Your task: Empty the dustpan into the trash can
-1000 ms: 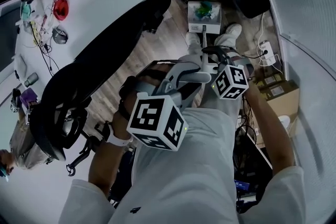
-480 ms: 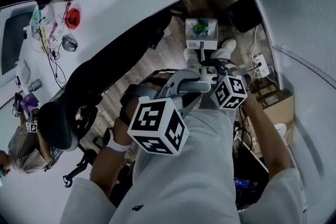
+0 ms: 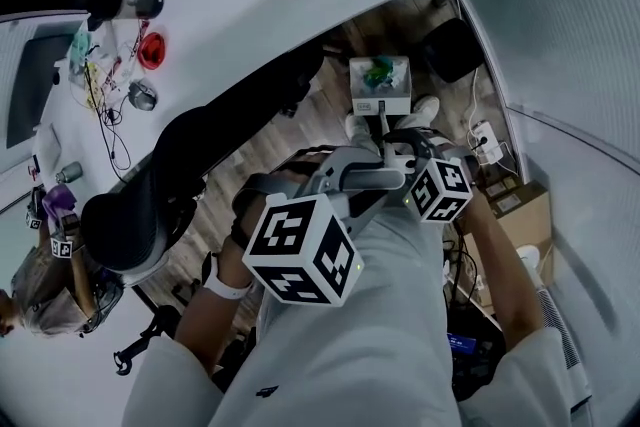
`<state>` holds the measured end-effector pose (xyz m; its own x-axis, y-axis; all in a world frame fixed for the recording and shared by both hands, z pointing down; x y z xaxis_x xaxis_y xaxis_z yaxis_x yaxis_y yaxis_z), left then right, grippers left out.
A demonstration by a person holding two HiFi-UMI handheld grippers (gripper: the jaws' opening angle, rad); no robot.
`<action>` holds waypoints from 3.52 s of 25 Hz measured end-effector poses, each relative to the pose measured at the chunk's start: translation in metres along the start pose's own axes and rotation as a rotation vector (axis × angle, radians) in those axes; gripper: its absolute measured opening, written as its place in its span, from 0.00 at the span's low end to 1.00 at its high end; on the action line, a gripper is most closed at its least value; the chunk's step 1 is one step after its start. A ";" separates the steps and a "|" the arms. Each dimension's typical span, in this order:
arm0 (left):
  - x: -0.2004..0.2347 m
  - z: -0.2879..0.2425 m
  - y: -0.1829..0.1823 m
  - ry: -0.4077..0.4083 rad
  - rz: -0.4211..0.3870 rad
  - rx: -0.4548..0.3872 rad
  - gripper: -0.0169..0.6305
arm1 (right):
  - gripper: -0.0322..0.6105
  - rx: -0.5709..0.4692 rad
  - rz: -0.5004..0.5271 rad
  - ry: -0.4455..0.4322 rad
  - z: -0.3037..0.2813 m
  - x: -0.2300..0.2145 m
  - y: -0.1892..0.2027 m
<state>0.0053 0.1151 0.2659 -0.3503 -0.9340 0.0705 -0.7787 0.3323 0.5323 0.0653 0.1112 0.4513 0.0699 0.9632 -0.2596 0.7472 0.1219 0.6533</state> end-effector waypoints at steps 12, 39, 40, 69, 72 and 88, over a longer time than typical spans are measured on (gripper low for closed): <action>-0.013 0.047 -0.028 -0.025 0.031 -0.059 0.24 | 0.20 -0.002 0.028 0.069 0.045 0.014 -0.032; 0.002 0.070 -0.107 -0.070 -0.040 -0.157 0.24 | 0.20 0.017 0.062 0.231 0.140 -0.014 -0.041; 0.003 0.069 -0.108 -0.066 -0.042 -0.165 0.24 | 0.20 0.026 0.061 0.237 0.142 -0.016 -0.040; 0.065 0.038 -0.125 -0.023 0.215 -0.490 0.23 | 0.20 0.234 0.078 0.233 0.189 -0.088 -0.018; 0.071 0.034 -0.122 -0.004 0.270 -0.520 0.23 | 0.20 0.256 0.094 0.209 0.189 -0.095 -0.017; 0.070 0.028 -0.089 -0.074 0.509 -0.667 0.23 | 0.20 0.365 0.183 0.119 0.178 -0.104 -0.018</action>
<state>0.0355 0.0238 0.2002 -0.6266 -0.6723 0.3941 -0.0540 0.5419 0.8387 0.1621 -0.0335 0.3392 0.1625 0.9846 -0.0653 0.9162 -0.1260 0.3804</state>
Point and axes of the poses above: the fingertips, and each gripper's own axes: z backward along the fingers, x to its left, y out of its underside, the point moved 6 cm from there along z, backward along the fingers, and after that the axes turned 15 degrees about -z, right-handed, at the moved point
